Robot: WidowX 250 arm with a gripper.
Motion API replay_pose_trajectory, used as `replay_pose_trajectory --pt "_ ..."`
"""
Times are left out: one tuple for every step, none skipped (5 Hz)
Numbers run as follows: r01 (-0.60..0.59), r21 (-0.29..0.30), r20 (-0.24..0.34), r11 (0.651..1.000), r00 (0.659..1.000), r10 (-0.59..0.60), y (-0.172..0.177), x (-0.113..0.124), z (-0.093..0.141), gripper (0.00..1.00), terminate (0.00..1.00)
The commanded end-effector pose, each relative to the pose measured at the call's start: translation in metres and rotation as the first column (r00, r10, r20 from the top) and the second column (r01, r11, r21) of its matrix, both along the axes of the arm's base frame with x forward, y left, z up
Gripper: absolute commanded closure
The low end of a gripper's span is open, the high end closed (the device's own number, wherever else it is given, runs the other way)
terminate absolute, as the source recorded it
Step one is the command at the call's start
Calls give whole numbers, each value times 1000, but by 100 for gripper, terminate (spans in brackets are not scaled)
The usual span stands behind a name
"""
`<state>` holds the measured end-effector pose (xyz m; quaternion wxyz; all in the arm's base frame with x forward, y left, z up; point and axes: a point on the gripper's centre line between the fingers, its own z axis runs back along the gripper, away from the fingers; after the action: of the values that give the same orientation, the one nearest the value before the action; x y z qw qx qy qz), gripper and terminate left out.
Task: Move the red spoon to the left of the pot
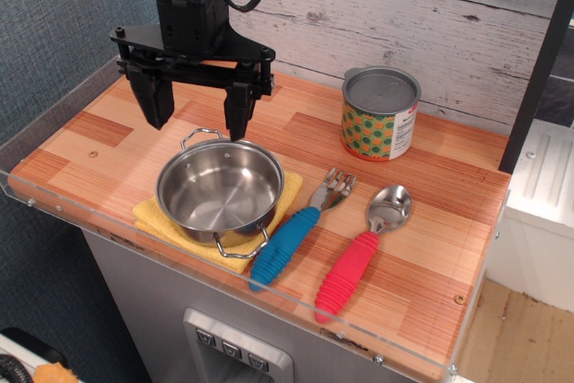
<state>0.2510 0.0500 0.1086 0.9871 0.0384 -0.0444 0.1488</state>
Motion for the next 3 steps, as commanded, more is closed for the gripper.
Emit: replay_pose_trajectory --pt "0 0 0 1000 1000 0 0 0 0 0 0" --pt "65 -7 24 998 998 -65 -31 11 0 0 0" --pt "142 0 57 990 988 -142 -64 16 -6 0 0"
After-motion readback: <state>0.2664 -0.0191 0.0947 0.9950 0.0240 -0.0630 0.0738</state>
